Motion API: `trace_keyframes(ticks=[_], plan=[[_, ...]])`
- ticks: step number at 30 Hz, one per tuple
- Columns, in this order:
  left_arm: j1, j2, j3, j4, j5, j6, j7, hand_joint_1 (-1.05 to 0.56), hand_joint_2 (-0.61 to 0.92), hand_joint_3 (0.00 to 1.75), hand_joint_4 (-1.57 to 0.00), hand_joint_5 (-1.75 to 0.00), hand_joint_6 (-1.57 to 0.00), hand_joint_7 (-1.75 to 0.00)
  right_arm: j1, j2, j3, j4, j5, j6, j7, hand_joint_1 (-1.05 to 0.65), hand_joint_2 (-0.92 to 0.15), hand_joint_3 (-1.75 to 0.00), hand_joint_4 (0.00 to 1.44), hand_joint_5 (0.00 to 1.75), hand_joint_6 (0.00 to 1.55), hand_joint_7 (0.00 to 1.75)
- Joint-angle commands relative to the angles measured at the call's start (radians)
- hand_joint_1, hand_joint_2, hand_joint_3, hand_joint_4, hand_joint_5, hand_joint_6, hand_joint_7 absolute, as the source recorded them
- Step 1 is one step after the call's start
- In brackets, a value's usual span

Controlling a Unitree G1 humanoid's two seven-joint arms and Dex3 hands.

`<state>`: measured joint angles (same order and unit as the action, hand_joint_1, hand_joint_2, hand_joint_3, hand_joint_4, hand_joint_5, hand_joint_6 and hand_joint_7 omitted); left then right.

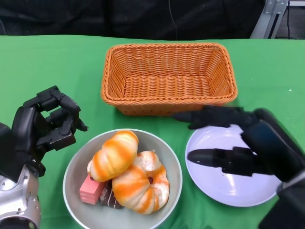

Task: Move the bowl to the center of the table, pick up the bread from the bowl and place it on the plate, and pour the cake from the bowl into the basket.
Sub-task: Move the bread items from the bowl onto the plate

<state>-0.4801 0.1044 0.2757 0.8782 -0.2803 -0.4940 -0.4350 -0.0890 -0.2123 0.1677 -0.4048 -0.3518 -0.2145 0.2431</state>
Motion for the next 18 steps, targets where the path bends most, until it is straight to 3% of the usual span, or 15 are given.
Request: trace_keyframes(ticks=[1, 10, 18], plan=[[-0.003, 0.006, 0.003, 0.008, 0.006, -0.011, 0.021, 0.02, 0.43, 1.21, -0.80, -1.52, -0.90, -1.25, -0.056, -0.014, 0.025, -0.022, -0.055, 0.014, 0.005, -0.61, -0.88, 0.00, 0.60, 0.55, 0.69, 0.05], [0.001, 0.001, 0.000, -0.001, 0.029, -0.023, 0.058, 0.00, 0.47, 1.16, -0.83, -1.49, -0.92, -1.19, -0.184, 0.003, 0.117, 0.005, -0.156, 0.051, 0.036, -0.68, -0.86, 0.00, 0.63, 0.51, 0.70, 0.03], [0.004, -0.004, -0.010, -0.041, 0.056, 0.008, 0.130, -0.01, 0.48, 1.10, -0.88, -1.42, -0.95, -1.16, -0.222, 0.010, 0.174, 0.007, -0.224, 0.086, 0.048, -0.72, -0.89, -0.01, 0.66, 0.47, 0.70, 0.01]])
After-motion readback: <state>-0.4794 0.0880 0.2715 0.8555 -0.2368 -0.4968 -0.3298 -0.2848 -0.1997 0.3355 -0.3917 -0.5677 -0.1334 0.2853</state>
